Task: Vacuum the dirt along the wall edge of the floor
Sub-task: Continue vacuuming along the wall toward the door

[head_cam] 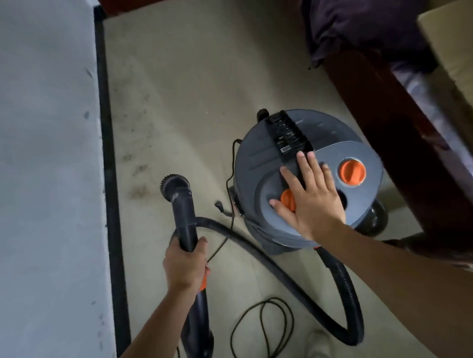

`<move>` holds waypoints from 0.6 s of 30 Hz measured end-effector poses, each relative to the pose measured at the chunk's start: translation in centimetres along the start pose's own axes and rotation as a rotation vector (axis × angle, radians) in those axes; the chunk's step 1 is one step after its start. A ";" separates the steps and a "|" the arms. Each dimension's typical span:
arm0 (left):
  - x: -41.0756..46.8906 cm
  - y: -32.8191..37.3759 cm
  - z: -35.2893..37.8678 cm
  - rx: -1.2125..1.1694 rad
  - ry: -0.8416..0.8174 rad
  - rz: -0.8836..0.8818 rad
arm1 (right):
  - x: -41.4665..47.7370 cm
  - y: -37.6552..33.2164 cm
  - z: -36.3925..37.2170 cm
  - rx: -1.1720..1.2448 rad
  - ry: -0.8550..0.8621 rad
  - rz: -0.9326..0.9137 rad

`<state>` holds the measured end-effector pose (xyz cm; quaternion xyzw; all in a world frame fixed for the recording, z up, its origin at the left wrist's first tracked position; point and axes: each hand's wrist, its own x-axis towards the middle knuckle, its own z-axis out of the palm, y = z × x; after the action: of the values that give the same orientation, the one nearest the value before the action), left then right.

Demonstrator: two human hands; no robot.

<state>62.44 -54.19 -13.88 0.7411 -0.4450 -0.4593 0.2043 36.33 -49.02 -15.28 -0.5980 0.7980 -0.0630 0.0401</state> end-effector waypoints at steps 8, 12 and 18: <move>4.0 3.7 -0.8 -0.023 0.038 -0.010 | 11.5 0.0 0.0 0.027 -0.042 -0.057; 7.3 5.7 -1.5 -0.054 0.060 -0.019 | 17.2 -0.3 -0.2 0.005 -0.066 -0.086; 15.2 10.8 0.8 -0.144 0.009 -0.093 | 25.0 -1.1 0.0 0.020 -0.037 -0.107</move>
<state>59.39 -72.55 -14.20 0.7465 -0.3750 -0.4958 0.2372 30.34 -73.28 -14.84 -0.6406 0.7632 -0.0621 0.0575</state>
